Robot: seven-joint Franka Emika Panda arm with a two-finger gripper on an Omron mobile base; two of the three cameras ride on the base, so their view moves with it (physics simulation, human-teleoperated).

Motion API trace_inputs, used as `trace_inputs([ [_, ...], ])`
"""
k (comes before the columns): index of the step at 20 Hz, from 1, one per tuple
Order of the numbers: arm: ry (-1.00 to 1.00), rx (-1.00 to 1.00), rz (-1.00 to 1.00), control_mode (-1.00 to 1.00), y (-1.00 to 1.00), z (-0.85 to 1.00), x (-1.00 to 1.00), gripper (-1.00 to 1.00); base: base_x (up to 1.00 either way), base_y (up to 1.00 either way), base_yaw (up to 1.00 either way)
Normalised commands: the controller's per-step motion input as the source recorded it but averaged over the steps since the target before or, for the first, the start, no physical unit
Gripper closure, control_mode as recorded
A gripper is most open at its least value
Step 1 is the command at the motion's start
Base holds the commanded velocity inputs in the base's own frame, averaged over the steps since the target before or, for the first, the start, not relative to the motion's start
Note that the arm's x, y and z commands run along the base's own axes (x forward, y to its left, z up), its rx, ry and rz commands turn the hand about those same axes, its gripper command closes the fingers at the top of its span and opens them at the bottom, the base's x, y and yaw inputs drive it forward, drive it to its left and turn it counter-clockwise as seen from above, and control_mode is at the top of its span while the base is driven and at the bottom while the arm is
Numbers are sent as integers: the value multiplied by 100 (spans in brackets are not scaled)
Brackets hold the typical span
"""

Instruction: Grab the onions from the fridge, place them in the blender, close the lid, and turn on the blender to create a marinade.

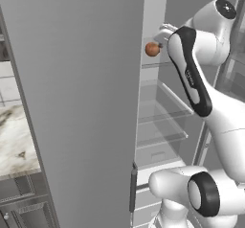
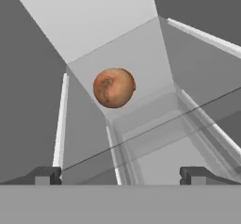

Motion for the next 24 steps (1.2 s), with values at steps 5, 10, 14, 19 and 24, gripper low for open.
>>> trace_inputs([
  [5, 0, 14, 0, -100, 1, -2, 10, -100, 0, 0, 0],
  [10, 0, 2, 0, -100, 5, -10, 32, -100, 0, 0, 0],
  [14, 1, 0, 0, -100, 5, -22, 43, -100, 0, 0, 0],
  [19, 3, 0, 0, -100, 5, -18, 58, -100, 0, 0, 0],
  [24, 3, 0, 0, -100, 1, -11, 58, -100, 0, 0, 0],
])
